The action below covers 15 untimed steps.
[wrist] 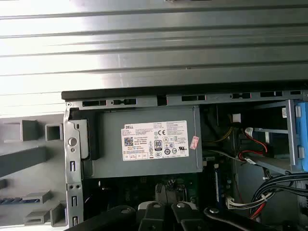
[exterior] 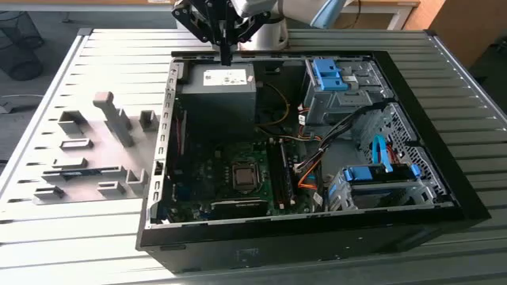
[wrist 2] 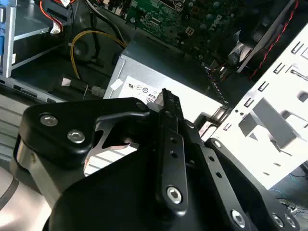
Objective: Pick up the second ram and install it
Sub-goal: 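Reach for the second ram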
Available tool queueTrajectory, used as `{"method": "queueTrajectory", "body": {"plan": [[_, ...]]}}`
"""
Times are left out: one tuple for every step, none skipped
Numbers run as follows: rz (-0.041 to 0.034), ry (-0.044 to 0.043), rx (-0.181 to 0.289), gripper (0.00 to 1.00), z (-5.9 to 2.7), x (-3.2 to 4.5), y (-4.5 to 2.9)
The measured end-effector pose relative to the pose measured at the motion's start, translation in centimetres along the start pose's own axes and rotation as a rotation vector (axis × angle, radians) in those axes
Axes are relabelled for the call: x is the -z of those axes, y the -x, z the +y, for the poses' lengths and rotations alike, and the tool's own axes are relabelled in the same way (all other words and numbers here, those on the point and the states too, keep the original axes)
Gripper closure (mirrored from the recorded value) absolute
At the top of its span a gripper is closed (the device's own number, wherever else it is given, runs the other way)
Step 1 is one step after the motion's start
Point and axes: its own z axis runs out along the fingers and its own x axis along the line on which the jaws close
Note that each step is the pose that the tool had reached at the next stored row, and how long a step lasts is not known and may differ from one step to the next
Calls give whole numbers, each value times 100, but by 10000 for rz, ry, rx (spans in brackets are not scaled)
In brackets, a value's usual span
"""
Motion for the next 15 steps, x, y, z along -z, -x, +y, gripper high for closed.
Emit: {"method": "queueTrajectory", "body": {"plan": [[0, 0, 0, 89, 0, 0, 0], [0, 0, 0, 89, 0, 0, 0], [0, 0, 0, 89, 0, 0, 0], [0, 0, 0, 89, 0, 0, 0], [-1, 0, 1, 89, 0, 0, -1], [0, 0, 0, 89, 0, 0, -4], [0, 0, 0, 89, 0, 0, -7], [0, 0, 0, 89, -1, 0, -9], [0, 0, 1, 89, -1, 0, -10], [0, 0, 0, 89, -1, 0, -11], [0, 0, 0, 89, -1, 0, -13], [0, 0, -1, 89, -1, 0, -14], [-1, 0, -1, 89, -1, 0, -17], [-1, 0, -1, 89, -1, 0, -19], [-1, 0, -1, 89, -2, 0, -21]]}}
